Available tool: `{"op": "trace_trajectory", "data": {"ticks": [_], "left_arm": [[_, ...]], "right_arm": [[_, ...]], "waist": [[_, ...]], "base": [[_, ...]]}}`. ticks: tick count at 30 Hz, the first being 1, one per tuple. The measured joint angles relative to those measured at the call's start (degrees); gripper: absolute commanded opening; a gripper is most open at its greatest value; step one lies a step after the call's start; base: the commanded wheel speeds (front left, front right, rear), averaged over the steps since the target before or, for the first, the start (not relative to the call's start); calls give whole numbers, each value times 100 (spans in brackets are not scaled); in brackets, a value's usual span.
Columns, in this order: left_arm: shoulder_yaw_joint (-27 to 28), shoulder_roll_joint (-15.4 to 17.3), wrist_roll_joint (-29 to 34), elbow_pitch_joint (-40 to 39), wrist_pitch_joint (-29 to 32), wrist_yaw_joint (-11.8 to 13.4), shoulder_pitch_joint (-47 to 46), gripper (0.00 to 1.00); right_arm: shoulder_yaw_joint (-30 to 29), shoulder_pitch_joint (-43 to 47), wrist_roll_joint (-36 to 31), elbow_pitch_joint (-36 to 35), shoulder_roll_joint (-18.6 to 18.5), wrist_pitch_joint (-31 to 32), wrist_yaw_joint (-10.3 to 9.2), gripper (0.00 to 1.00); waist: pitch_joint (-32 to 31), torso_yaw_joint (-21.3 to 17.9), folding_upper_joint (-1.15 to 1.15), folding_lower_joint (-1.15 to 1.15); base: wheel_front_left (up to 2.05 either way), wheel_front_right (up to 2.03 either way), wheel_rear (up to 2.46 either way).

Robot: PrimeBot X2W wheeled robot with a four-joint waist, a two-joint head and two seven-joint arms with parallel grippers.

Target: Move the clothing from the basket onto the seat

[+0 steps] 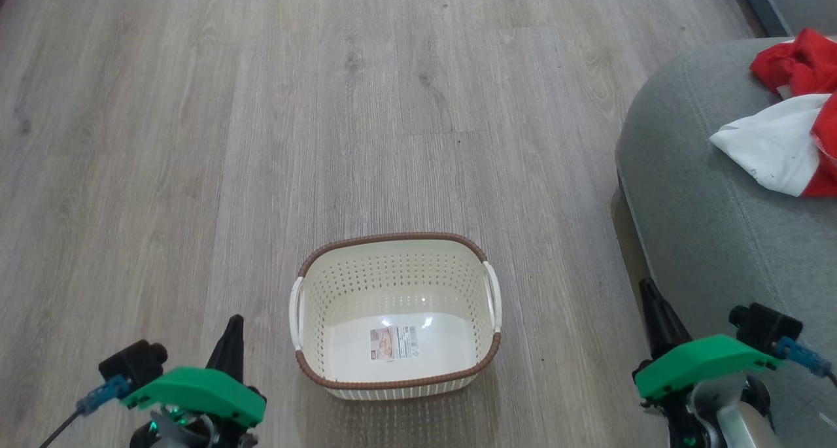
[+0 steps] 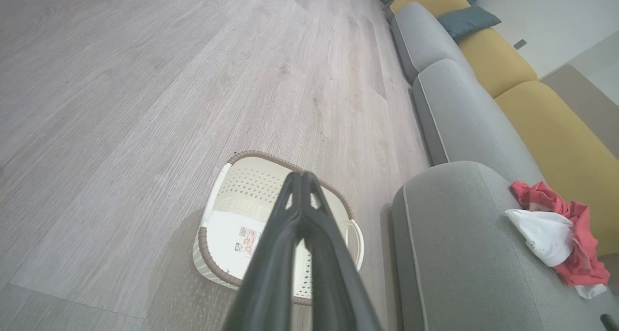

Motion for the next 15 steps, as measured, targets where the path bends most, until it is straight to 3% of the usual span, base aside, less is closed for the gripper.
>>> {"op": "trace_trajectory", "data": {"ticks": [15], "left_arm": [[160, -15, -916, -165, 220, -52, 0, 0]], "right_arm": [[-160, 1, 1006, -129, 10, 259, -1, 0]], "waist": [[-8, 36, 0, 0]], "base": [[0, 0, 0]]}}
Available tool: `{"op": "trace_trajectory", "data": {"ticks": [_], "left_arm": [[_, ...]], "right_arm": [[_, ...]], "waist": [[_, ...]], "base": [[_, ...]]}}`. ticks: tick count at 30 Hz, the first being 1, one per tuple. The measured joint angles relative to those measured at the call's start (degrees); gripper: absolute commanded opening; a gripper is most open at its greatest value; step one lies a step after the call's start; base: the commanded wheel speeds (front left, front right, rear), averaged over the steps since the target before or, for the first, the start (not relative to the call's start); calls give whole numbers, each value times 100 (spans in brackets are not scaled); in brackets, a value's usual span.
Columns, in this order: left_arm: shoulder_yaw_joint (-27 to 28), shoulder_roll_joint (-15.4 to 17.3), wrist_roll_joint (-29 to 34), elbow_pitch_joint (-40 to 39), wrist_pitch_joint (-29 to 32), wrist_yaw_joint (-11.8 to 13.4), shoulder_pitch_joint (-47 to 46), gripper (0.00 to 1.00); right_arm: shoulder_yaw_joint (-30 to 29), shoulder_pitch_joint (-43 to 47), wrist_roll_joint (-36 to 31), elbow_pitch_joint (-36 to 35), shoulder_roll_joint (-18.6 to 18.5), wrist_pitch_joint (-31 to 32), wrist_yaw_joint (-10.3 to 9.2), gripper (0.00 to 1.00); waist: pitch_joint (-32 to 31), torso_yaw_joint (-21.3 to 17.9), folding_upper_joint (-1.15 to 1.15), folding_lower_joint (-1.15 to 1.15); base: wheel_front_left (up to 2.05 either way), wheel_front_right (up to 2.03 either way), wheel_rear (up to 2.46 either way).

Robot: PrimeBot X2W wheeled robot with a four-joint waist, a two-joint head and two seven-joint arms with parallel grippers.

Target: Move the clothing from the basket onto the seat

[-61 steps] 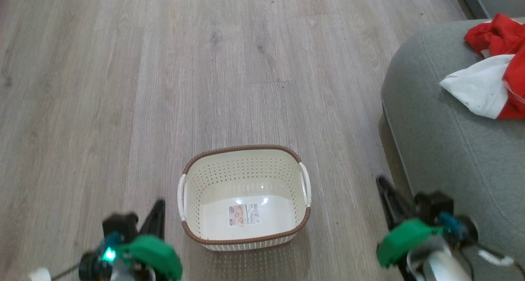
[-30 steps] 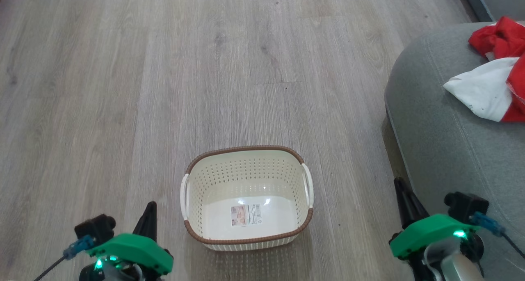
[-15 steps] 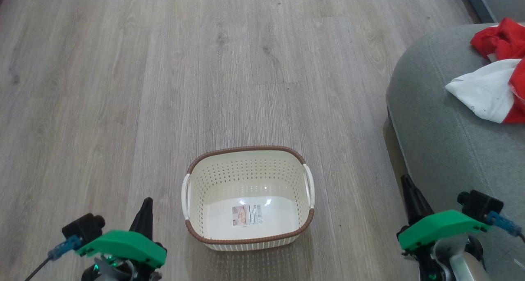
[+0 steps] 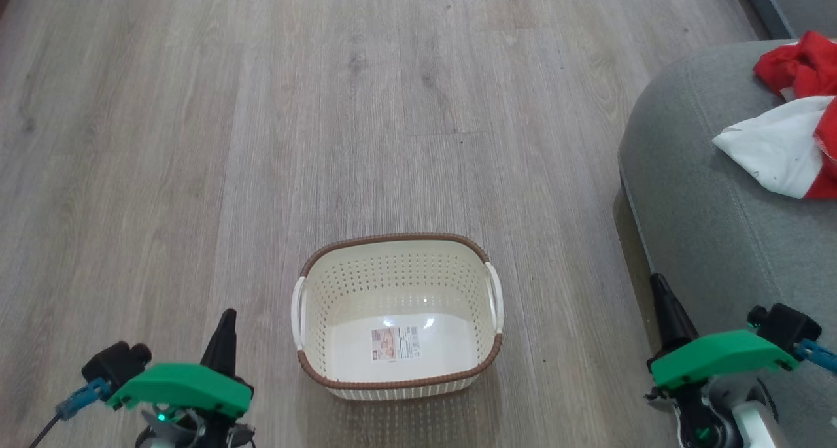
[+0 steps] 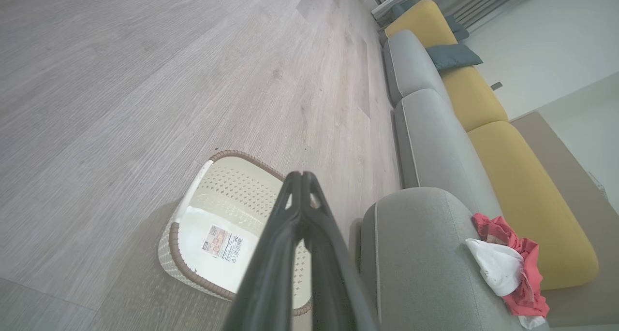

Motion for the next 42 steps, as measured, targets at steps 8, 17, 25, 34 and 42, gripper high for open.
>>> {"op": "trace_trajectory", "data": {"ticks": [8, 17, 25, 34, 42], "left_arm": [[53, -3, -489, -76, 146, -49, 0, 0], [169, -7, -1042, -190, 290, -97, 0, 0], [223, -12, -1533, -271, 411, -121, 0, 0], [314, -19, -2012, -372, 544, -157, 0, 0], [385, -25, -2510, -445, 686, -198, 1, 0]], "right_arm": [[-101, 0, 534, -78, 5, 129, 0, 0], [-189, 1, 1137, -168, 14, 258, 0, 0], [-288, 1, 1683, -238, 33, 409, 0, 0], [-366, 1, 2205, -296, 45, 513, 0, 0], [-468, 1, 2755, -372, 53, 669, 0, 0]], "waist": [[-4, 19, 0, 0], [-9, 41, 0, 0], [-13, 60, 0, 0], [-18, 79, 0, 0], [-22, 98, 0, 0]], "base": [[0, 0, 0], [0, 0, 0], [0, 0, 0], [0, 0, 0], [0, 0, 0]]}}
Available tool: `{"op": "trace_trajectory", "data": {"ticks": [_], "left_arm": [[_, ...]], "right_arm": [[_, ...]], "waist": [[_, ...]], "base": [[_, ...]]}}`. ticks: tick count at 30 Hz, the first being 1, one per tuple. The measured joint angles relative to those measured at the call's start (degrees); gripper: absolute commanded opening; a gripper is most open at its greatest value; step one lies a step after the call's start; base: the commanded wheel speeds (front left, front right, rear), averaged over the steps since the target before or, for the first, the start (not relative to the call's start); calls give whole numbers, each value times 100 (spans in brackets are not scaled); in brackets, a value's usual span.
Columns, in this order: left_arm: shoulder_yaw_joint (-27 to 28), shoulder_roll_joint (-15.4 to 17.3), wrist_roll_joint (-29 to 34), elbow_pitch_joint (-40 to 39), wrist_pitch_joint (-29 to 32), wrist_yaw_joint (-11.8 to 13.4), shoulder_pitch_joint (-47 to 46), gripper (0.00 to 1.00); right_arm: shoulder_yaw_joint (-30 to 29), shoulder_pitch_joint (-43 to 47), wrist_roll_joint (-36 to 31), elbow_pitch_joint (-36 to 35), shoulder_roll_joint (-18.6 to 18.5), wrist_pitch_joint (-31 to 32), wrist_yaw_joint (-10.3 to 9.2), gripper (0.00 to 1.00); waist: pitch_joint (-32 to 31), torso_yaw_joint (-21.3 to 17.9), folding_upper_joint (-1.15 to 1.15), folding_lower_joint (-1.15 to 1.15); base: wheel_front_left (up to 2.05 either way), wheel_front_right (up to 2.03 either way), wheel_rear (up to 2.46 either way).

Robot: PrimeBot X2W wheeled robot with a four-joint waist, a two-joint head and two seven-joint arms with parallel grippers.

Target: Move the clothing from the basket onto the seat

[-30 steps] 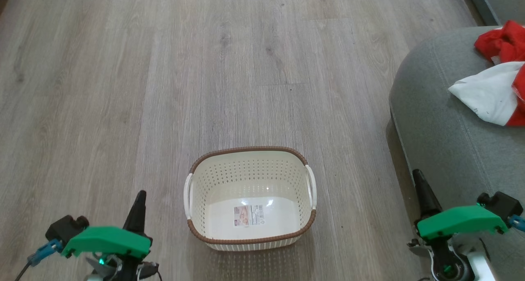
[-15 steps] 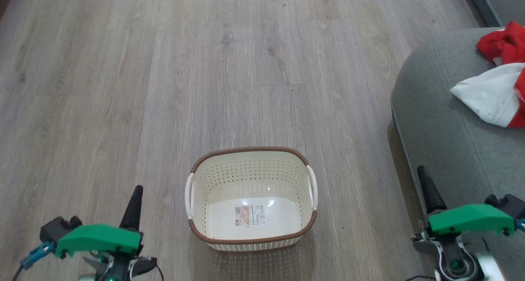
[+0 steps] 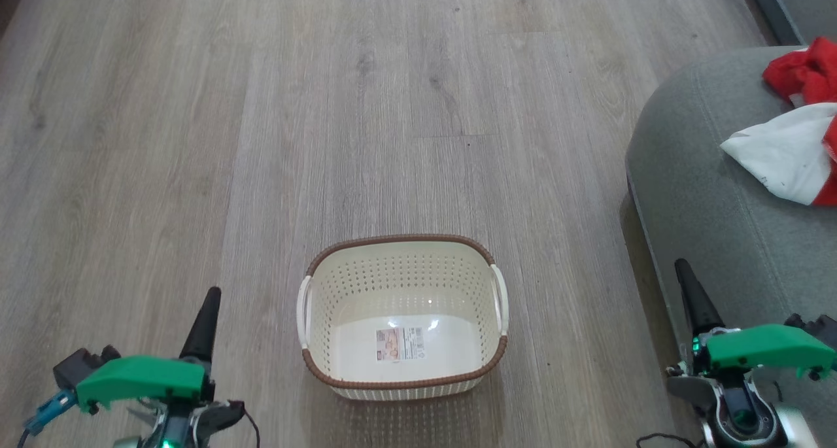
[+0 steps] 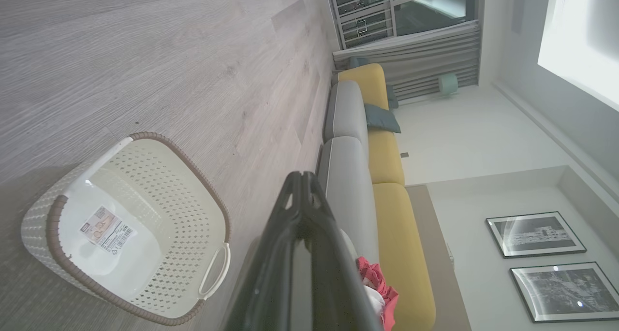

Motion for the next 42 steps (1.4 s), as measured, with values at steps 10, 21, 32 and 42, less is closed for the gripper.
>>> {"op": "trace_trajectory", "data": {"ticks": [10, 21, 32, 42], "left_arm": [[102, -7, -599, -122, 141, -46, -1, 0], [205, -19, -1335, -256, 356, -97, -1, 0], [243, -23, -1503, -299, 365, -99, -1, 0], [246, -24, -1503, -299, 365, -99, -1, 0]], "right_arm": [[-98, 1, 664, -92, 7, 154, 0, 0], [-229, 2, 1468, -207, 19, 345, 0, 0], [-256, 2, 1657, -235, 27, 397, 0, 0], [-257, 2, 1657, -235, 32, 397, 0, 0]], "waist": [[-6, 24, 0, 0], [-12, 53, 0, 0], [-13, 57, 0, 0], [-13, 57, 0, 0]], "base": [[0, 0, 0], [0, 0, 0], [0, 0, 0], [0, 0, 0]]}}
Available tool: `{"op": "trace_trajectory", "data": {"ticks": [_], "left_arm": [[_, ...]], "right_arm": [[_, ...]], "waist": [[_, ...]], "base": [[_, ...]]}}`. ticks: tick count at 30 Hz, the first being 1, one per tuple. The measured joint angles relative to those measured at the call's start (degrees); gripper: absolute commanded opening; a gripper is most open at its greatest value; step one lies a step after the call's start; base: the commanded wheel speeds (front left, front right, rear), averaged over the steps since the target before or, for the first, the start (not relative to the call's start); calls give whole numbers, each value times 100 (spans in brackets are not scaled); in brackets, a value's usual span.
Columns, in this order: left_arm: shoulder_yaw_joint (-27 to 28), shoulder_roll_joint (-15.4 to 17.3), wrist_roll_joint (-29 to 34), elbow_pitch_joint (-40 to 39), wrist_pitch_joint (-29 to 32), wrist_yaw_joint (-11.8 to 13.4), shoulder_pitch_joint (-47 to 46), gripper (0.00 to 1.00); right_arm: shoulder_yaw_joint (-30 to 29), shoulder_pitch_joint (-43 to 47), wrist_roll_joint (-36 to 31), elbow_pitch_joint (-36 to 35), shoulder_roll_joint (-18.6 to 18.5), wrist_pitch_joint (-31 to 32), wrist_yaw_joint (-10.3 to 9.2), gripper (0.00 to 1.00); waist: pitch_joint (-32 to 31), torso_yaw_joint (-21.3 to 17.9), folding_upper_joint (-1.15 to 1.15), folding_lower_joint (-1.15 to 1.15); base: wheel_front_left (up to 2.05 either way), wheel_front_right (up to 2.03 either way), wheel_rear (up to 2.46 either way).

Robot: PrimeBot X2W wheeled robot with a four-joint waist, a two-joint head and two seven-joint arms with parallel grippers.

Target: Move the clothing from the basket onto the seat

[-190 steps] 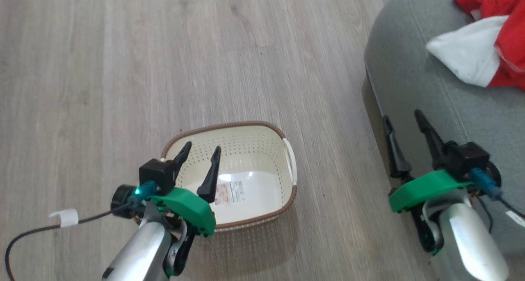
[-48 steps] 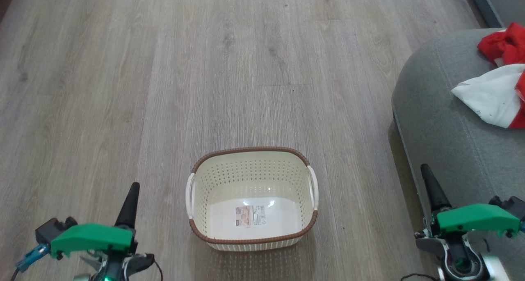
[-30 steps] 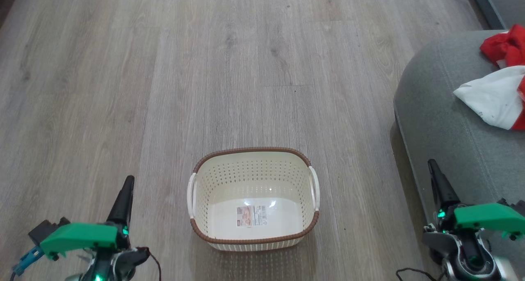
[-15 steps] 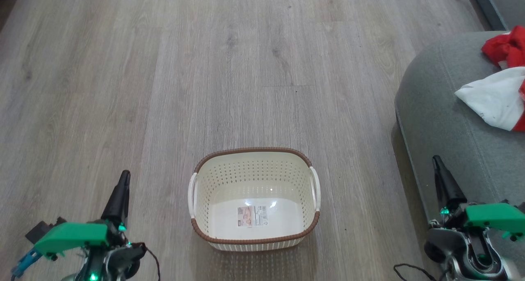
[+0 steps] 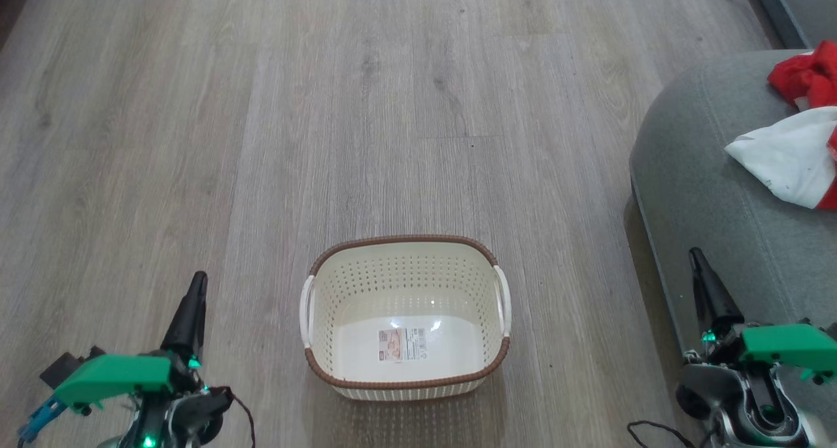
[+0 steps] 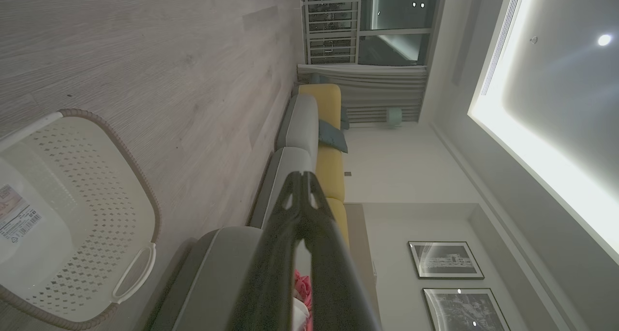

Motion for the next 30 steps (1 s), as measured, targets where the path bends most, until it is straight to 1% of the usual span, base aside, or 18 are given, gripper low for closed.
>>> {"op": "trace_trajectory", "data": {"ticks": [30], "left_arm": [[1, -1, 0, -1, 0, -1, 0, 0]], "right_arm": [[-1, 0, 0, -1, 4, 0, 0, 0]], "waist": [[0, 0, 0, 0]], "base": [[0, 0, 0]]}}
